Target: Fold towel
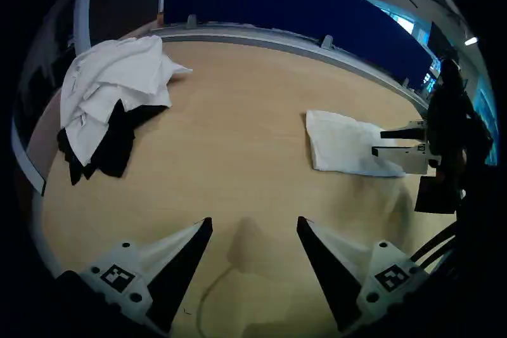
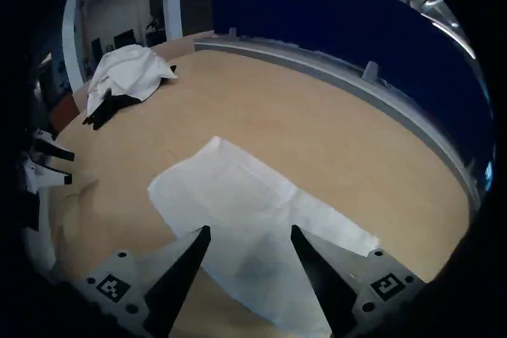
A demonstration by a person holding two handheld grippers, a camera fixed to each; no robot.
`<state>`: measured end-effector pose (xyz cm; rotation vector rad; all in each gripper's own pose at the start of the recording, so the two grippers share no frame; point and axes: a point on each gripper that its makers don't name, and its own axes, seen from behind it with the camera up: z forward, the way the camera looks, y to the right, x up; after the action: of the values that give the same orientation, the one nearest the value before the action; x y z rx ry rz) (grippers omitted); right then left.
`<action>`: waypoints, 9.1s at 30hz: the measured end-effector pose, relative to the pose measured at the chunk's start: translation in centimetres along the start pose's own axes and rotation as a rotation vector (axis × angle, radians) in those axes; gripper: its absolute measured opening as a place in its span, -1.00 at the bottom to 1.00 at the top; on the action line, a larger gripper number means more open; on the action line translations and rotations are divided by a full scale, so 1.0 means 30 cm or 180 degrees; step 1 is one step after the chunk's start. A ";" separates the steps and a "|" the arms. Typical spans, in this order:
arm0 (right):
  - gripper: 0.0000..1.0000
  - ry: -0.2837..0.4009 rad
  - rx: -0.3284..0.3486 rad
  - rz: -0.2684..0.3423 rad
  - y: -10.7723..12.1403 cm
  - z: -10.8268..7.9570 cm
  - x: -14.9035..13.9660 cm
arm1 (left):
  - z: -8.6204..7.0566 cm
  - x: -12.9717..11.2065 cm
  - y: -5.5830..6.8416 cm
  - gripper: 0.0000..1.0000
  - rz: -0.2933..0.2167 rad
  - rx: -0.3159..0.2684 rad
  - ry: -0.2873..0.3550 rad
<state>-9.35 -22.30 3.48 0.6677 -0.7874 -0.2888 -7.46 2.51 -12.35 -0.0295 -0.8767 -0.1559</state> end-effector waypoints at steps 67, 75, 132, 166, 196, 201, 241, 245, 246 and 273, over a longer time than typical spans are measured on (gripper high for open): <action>-0.93 -0.0369 -0.0259 0.0324 0.232 -0.220 -0.392 | -0.024 0.020 0.034 0.99 0.0140 -0.0052 0.0033; -0.94 -0.0300 -0.0272 0.0290 0.239 -0.236 -0.362 | -0.023 0.019 0.033 0.99 0.0139 -0.0047 0.0034; -0.94 -0.0194 0.0646 -0.1105 -0.381 0.127 0.141 | -0.090 0.025 0.057 0.99 0.0079 -0.0038 0.0179; 0.59 -0.0241 0.0315 -0.0570 -0.192 0.019 -0.019 | -0.080 0.028 0.066 0.99 0.0095 -0.0036 0.0176; -0.45 -0.0395 0.0216 -0.0304 -0.138 0.013 -0.160 | -0.089 0.036 0.085 0.99 0.0107 -0.0060 0.0190; -0.42 -0.0387 0.0203 -0.0312 -0.139 0.015 -0.159 | -0.089 0.036 0.084 0.99 0.0107 -0.0061 0.0192; -0.95 0.0629 0.0067 -0.0478 -0.091 -0.300 0.405 | -0.120 0.111 0.079 0.99 0.0158 -0.0064 0.0325; -0.95 0.0698 0.0044 -0.0469 -0.073 -0.346 0.449 | -0.126 0.122 0.087 0.99 0.0173 -0.0071 0.0352; -0.95 0.0706 0.0035 -0.0470 -0.068 -0.353 0.454 | -0.128 0.124 0.089 0.99 0.0175 -0.0075 0.0357; -0.95 0.0624 -0.0318 -0.0330 0.250 -0.606 0.308 | -0.119 0.164 0.151 0.99 0.0308 -0.0117 0.0368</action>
<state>10.24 -12.93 4.14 0.6330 -0.5485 -0.3492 -0.97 6.07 -10.71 -0.0963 -0.7552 -0.0824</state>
